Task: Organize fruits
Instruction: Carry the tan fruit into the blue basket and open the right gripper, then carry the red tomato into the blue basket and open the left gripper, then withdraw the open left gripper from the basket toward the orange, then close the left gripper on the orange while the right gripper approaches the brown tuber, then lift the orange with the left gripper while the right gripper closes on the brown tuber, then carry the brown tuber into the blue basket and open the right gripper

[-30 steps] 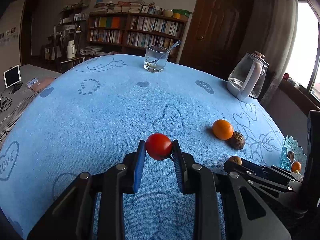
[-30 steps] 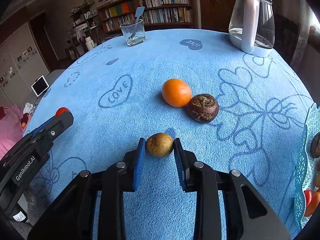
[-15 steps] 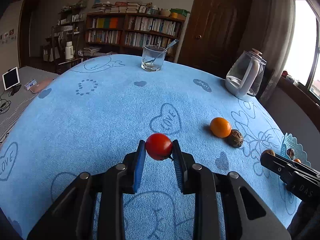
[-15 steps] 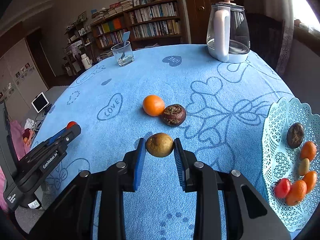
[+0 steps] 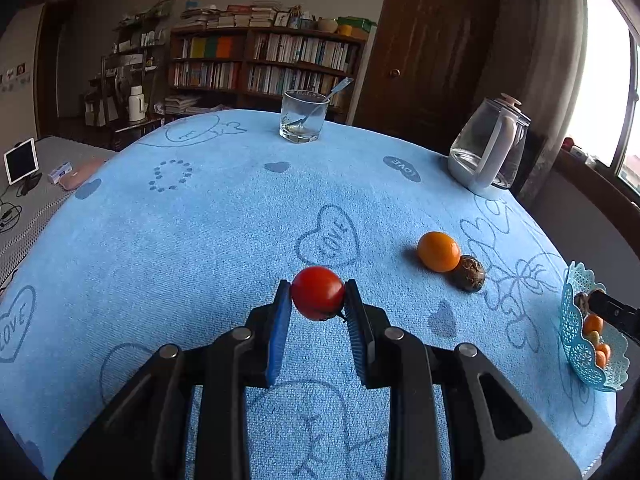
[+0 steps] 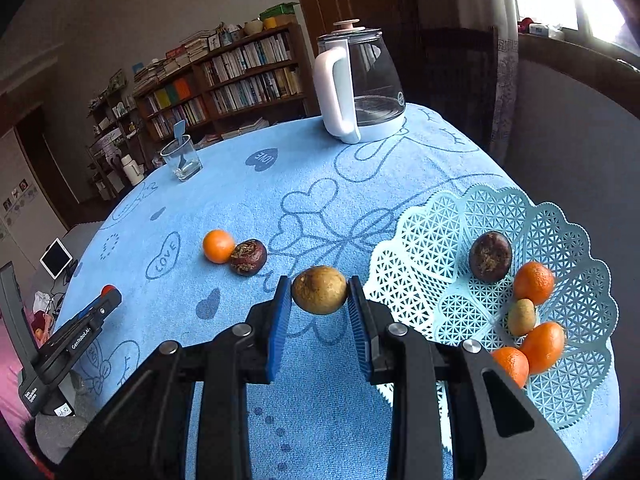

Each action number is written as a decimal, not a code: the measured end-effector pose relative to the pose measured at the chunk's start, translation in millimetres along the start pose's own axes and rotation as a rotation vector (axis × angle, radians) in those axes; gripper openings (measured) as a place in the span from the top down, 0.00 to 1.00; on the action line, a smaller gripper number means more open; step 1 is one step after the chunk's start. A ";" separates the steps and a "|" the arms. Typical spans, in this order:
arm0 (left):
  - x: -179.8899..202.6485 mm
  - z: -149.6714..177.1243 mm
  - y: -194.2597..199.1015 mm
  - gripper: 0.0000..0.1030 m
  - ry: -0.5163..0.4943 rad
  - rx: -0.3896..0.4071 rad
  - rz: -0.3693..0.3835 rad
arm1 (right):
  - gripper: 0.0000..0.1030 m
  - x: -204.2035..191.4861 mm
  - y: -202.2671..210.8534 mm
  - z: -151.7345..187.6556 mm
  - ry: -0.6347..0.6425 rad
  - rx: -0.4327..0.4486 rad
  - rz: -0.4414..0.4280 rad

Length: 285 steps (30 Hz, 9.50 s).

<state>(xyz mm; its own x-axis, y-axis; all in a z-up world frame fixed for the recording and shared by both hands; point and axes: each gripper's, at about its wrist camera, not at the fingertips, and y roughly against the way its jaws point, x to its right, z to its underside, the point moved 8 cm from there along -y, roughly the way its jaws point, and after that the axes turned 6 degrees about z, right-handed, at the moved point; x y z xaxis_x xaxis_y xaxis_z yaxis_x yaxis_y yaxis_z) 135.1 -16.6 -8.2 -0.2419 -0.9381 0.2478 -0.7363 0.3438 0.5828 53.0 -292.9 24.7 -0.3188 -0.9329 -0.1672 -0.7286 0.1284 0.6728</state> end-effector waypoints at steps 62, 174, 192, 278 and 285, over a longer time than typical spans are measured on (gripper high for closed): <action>205.5 37.8 14.8 0.73 -0.254 -0.131 0.357 | 0.51 158.8 76.1 6.7 -0.366 0.175 0.057; 81.7 -31.1 -113.4 0.57 0.026 -0.177 0.232 | 0.25 21.9 49.7 43.1 -0.007 0.125 -0.060; 31.7 -51.4 -89.8 0.57 0.130 -0.071 0.127 | 0.25 -82.3 -2.4 6.5 0.214 0.076 -0.123; 68.6 -45.2 -81.6 0.57 0.057 -0.061 0.184 | 0.58 86.7 -8.2 -0.9 -0.162 -0.025 0.163; 72.2 -44.0 -82.0 0.57 0.048 -0.065 0.187 | 0.58 94.8 -15.1 8.1 -0.174 -0.057 0.181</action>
<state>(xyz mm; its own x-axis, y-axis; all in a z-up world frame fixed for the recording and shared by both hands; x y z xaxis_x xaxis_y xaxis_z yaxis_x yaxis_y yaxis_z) 205.9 -110.6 -4.0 -0.3393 -0.8552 0.3919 -0.6386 0.5153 0.5716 28.9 -380.6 -7.1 -0.5440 -0.8240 -0.1583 -0.6165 0.2645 0.7416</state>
